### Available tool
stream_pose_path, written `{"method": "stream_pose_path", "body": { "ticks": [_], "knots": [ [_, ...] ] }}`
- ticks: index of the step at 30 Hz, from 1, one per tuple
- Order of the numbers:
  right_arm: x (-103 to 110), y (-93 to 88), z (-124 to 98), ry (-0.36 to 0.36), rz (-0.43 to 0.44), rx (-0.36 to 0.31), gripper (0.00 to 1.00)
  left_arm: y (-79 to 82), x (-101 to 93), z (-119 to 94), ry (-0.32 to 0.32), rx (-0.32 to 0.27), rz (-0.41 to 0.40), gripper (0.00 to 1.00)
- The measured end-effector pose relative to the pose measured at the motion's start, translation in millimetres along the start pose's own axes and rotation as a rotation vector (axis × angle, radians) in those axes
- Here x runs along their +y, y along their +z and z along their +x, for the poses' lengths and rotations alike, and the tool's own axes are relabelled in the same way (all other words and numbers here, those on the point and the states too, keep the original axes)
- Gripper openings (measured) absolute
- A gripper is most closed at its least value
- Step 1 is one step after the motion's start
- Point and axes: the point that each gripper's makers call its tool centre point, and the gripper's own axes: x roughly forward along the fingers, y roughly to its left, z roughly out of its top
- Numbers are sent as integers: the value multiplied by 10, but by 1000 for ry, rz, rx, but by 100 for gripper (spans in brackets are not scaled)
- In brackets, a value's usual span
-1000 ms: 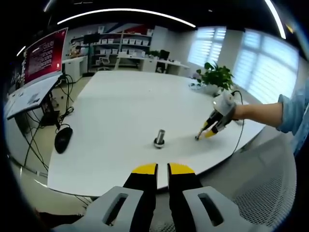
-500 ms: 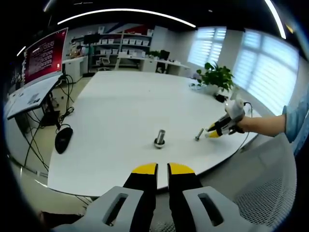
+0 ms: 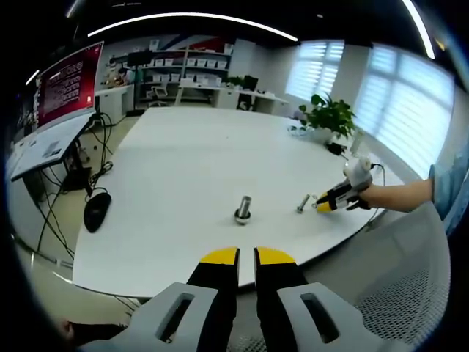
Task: Place the washer onto the threaded stud by aligning its center hole with the stud, sliding it down to the base, and recovering from edge contact or off-axis alignment until the washer reaches the visible bottom stop.
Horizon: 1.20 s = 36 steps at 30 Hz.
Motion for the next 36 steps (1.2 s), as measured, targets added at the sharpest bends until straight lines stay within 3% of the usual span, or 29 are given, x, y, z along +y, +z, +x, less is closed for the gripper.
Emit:
{"method": "stream_pose_path", "body": {
  "ticks": [7, 24, 36],
  "knots": [
    [1, 39, 26, -15, -6, -24, 16, -4, 1, 0, 0, 3, 0, 5],
    [18, 48, -5, -26, 3, -22, 15, -8, -1, 2, -2, 5, 1, 5],
    [65, 299, -198, 2, 29, -88, 15, -3, 1, 4, -2, 2, 0, 5]
  ]
}}
